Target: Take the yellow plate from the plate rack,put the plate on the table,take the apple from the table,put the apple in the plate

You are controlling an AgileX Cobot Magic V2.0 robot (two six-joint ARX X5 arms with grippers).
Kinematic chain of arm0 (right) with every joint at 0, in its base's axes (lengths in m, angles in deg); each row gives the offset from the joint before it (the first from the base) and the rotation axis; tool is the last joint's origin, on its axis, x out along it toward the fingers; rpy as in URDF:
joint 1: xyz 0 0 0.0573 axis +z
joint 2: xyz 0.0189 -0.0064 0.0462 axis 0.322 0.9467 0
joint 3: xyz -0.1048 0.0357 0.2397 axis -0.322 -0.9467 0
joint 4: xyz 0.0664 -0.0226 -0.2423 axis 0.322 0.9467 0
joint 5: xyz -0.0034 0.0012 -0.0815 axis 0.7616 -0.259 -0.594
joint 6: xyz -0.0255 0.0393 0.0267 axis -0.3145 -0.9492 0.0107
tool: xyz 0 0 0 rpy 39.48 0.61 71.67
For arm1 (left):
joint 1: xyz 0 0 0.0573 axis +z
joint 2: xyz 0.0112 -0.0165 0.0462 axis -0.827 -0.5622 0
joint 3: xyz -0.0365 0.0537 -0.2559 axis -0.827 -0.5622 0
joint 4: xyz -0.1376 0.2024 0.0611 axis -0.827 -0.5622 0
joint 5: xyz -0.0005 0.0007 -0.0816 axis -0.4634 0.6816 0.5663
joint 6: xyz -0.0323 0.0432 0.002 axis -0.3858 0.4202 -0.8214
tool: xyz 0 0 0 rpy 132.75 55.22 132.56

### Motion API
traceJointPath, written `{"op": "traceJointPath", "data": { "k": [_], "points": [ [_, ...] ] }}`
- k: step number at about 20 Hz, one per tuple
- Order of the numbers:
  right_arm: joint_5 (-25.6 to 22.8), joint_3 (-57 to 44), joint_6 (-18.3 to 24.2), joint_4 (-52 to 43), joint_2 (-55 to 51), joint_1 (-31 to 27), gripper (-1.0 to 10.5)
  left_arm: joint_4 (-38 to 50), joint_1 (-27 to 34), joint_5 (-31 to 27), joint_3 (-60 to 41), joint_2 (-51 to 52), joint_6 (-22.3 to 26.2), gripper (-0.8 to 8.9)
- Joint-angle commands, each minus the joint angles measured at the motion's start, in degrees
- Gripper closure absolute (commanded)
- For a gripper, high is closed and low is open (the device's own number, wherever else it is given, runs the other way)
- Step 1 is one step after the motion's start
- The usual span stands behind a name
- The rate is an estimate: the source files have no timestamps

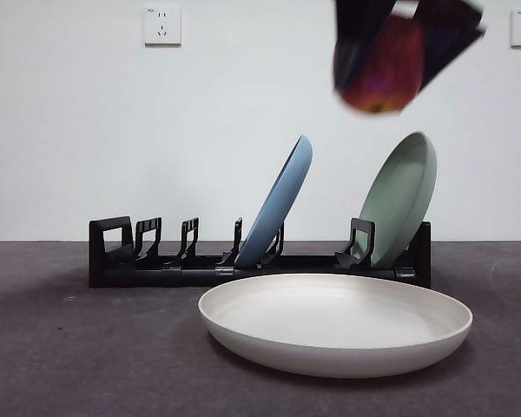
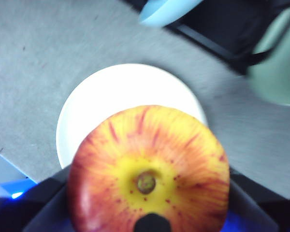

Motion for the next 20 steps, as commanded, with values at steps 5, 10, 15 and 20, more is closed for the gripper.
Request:
{"op": "traceJointPath", "data": {
  "k": [5, 10, 15, 20],
  "points": [
    [0.17, -20.63, -4.66, -23.65, 2.12, 3.02, 9.6, 0.28, 0.04, 0.31, -0.15, 0.13, 0.04, 5.97],
    [0.17, -23.91, -5.27, -27.04, 9.16, 3.08, 9.6, 0.28, 0.04, 0.31, -0.15, 0.13, 0.07, 5.97],
    [0.15, -23.91, -5.29, -29.27, 13.46, 3.08, 9.6, 0.26, 0.04, 0.28, -0.15, 0.13, 0.07, 5.98],
    [0.17, -23.91, -5.33, -28.89, 13.79, 3.10, 9.4, 0.22, 0.04, 0.26, -0.15, 0.13, 0.09, 5.97]
  ]
}}
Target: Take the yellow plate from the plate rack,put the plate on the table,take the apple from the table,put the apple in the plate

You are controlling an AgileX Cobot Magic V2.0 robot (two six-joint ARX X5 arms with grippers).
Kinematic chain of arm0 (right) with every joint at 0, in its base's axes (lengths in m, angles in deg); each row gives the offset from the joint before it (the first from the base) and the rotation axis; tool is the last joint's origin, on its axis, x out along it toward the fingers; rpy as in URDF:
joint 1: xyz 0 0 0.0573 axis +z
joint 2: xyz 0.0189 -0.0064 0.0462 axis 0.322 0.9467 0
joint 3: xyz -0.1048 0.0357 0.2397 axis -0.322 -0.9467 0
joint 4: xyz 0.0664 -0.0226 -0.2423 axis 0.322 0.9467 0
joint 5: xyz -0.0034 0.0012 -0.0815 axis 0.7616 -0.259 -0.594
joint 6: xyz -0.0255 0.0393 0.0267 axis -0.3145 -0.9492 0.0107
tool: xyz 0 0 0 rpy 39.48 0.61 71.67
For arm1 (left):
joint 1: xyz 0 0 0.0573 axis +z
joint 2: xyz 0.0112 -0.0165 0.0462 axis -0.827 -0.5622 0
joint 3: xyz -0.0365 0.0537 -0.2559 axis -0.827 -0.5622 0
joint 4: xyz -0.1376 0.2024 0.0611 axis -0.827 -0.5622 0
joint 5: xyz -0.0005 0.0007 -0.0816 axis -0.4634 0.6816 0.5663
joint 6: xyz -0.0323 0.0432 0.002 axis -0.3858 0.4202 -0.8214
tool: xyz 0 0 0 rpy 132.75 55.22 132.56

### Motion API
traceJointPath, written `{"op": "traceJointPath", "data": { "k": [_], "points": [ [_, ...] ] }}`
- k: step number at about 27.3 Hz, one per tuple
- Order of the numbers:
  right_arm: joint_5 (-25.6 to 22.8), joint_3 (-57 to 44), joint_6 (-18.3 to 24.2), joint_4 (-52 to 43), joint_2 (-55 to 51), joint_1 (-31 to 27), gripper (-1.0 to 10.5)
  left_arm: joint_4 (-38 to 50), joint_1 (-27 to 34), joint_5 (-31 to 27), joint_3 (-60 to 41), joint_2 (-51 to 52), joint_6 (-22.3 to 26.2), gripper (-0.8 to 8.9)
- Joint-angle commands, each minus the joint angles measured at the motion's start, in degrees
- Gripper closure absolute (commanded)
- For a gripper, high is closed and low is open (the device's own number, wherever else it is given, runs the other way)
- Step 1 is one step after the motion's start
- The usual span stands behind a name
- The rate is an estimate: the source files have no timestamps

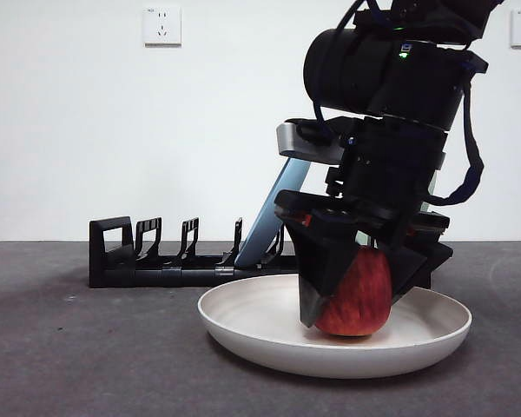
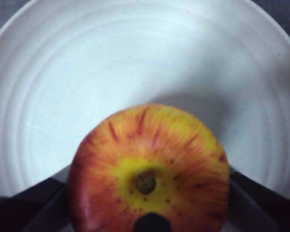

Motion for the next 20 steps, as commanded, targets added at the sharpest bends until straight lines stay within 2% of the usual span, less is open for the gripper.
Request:
{"op": "traceJointPath", "data": {
  "k": [1, 3, 6, 8, 20],
  "points": [
    [0.02, -0.61, -0.66, 0.42, 1.53, 0.15, 9.3, 0.26, 0.04, 0.15, -0.15, 0.11, 0.09, 5.97],
    [-0.07, -0.61, -0.90, 0.46, 1.53, 0.15, 8.3, 0.28, 0.04, 0.15, -0.15, 0.11, 0.09, 5.97],
    [-0.07, -0.59, -1.25, 0.39, 1.51, 0.15, 6.1, 0.28, 0.04, 0.15, -0.15, 0.11, 0.09, 5.97],
    [-0.13, -0.59, -1.25, 0.42, 1.51, 0.15, 5.2, 0.28, 0.04, 0.15, -0.15, 0.11, 0.09, 5.97],
    [-0.13, 0.76, -1.20, 1.14, -1.20, 0.09, 5.0, 0.28, 0.04, 0.13, -0.15, 0.09, 0.09, 5.97]
  ]
}}
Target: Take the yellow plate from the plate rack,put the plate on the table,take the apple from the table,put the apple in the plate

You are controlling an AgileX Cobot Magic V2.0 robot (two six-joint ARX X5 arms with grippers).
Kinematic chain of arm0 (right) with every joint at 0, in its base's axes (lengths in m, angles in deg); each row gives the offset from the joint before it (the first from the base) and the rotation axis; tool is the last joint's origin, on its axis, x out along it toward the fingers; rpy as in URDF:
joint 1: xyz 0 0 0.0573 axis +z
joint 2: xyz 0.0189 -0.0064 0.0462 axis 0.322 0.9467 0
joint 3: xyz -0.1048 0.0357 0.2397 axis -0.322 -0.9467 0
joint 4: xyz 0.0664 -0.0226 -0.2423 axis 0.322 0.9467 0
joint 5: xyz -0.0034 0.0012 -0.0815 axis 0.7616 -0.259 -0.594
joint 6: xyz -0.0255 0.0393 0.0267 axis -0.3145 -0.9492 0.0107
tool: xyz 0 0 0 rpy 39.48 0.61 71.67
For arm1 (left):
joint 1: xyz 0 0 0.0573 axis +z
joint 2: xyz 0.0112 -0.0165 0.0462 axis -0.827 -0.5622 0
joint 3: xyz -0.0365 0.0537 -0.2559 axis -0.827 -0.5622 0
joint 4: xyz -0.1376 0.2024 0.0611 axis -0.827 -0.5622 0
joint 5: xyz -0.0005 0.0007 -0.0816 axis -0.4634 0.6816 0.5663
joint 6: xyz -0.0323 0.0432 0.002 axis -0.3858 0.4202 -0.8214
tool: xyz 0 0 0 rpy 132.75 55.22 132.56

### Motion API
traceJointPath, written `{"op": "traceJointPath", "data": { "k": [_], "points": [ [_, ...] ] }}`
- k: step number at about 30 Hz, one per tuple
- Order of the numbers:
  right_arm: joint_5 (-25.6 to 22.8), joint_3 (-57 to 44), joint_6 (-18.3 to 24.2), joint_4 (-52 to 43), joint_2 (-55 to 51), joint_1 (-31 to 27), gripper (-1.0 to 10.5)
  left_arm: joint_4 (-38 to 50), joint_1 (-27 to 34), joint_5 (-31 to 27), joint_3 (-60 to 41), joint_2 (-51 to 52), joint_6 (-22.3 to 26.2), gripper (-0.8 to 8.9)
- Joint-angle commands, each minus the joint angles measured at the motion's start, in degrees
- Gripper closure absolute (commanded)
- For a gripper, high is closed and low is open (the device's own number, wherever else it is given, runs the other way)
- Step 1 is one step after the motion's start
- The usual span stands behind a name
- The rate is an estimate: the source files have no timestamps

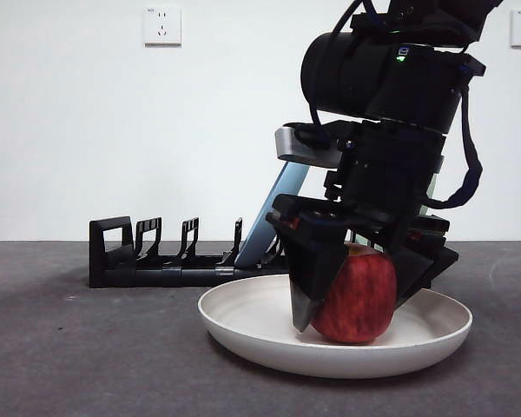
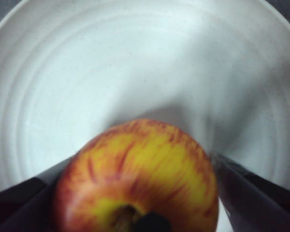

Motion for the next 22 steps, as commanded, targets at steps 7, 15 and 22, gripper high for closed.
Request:
{"op": "traceJointPath", "data": {
  "k": [7, 15, 22],
  "points": [
    [-0.11, 2.73, -0.37, 1.66, -7.50, 0.00, 5.1, 0.28, 0.04, 0.15, -0.15, -0.07, 0.09, 5.97],
    [-0.37, 3.37, 0.24, 1.62, -17.92, -0.17, 5.1, 0.26, 0.04, 2.10, -0.15, -1.49, 0.24, 5.97],
    [-0.37, 3.37, 1.86, 1.73, -26.36, -3.30, 8.0, 0.00, -0.83, 9.49, -0.15, -4.52, 1.68, 6.00]
  ]
}}
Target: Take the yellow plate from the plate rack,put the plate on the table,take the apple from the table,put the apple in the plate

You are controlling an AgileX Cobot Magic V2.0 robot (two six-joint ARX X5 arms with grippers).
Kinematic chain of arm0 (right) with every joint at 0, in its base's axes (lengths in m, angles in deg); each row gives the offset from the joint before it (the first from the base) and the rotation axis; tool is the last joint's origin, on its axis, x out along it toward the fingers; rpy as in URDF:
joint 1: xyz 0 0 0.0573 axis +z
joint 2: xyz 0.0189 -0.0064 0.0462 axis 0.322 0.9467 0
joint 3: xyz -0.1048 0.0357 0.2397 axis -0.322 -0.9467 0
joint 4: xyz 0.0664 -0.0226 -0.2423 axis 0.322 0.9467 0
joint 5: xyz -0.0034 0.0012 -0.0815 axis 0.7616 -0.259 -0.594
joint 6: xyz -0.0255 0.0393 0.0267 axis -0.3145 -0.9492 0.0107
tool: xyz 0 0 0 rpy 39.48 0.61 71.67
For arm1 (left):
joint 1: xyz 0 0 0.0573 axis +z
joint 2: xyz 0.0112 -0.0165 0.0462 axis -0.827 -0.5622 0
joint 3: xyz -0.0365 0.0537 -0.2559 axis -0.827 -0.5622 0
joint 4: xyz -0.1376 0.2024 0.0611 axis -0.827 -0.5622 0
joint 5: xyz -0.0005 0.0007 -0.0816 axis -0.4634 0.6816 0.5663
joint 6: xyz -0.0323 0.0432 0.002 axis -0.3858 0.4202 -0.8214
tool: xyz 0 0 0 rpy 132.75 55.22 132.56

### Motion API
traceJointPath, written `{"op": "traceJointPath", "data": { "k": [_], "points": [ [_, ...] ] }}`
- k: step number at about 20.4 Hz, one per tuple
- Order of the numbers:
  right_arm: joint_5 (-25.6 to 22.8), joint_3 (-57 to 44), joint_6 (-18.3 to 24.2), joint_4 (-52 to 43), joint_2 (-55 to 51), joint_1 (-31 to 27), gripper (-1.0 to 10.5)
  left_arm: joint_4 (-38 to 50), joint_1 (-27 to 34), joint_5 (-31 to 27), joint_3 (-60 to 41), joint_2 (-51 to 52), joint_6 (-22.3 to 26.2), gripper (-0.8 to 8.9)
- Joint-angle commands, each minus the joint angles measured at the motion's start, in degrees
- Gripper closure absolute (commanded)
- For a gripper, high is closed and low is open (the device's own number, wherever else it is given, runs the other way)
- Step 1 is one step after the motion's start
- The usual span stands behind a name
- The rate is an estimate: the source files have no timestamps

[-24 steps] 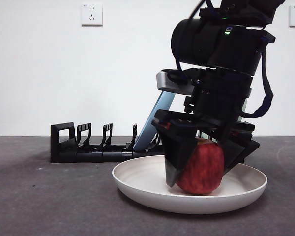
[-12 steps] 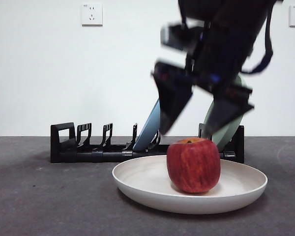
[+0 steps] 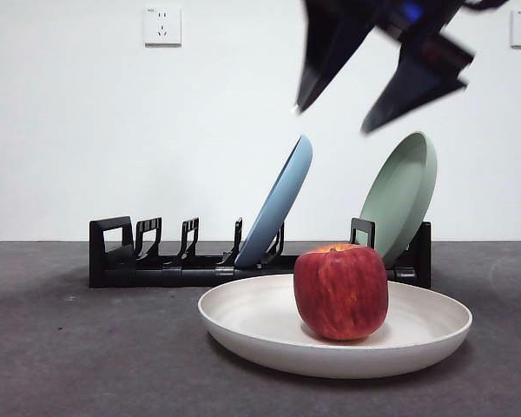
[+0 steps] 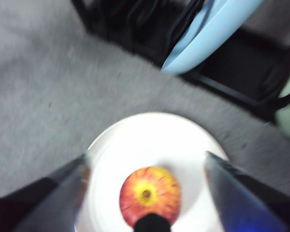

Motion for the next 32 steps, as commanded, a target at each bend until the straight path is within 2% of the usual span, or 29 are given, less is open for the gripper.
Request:
{"op": "traceJointPath", "data": {
  "k": [1, 3, 4, 11, 14, 17, 19, 25, 28, 29, 32],
  "points": [
    [-0.24, 0.17, 1.92, -0.04, -2.71, -1.95, 8.9, -0.28, -0.94, 1.55, -0.15, -1.20, 1.75, 6.31],
    [-0.24, 0.17, 2.54, -0.04, -4.59, -3.50, 9.7, -1.05, -1.88, 1.55, -0.15, -1.97, 2.62, 7.58],
    [-0.24, 0.17, 2.62, -0.04, -5.95, -4.70, 9.6, -1.57, -2.73, 1.51, -0.15, -2.54, 3.45, 8.34],
    [-0.17, 0.17, 2.71, 4.20, -11.82, -13.94, 9.6, -3.23, -6.34, 0.57, -0.31, -4.28, 4.66, 8.22],
    [-0.15, 0.11, 4.33, 6.97, -12.74, -16.59, 9.6, -0.17, -6.45, -1.22, -2.84, -3.72, 4.44, 8.22],
    [0.20, -1.49, 4.33, 5.05, -14.51, -17.22, 9.6, 6.62, -7.30, -4.63, -11.21, -0.94, 3.04, 8.22],
    [0.24, -4.55, 4.02, 0.31, -16.48, -17.20, 9.6, 12.94, -7.52, -6.82, -18.78, 2.01, 2.14, 8.22],
    [0.17, -21.05, -1.44, -15.56, -24.13, -16.76, 9.6, 27.91, -7.54, -11.15, -40.26, 12.87, -2.45, 8.22],
    [-0.26, -30.73, -4.87, -23.56, -27.76, -14.53, 9.6, 32.54, -7.76, -12.02, -48.35, 17.88, -4.24, 8.22],
    [-0.83, -33.81, -5.42, -25.59, -28.74, -13.42, 9.6, 33.48, -8.04, -14.12, -50.97, 19.61, -4.90, 8.22],
    [-4.74, -39.47, -6.99, -26.34, -30.58, -9.49, 9.6, 34.07, -8.85, -17.27, -56.98, 23.74, -6.62, 8.22]
  ]
}}
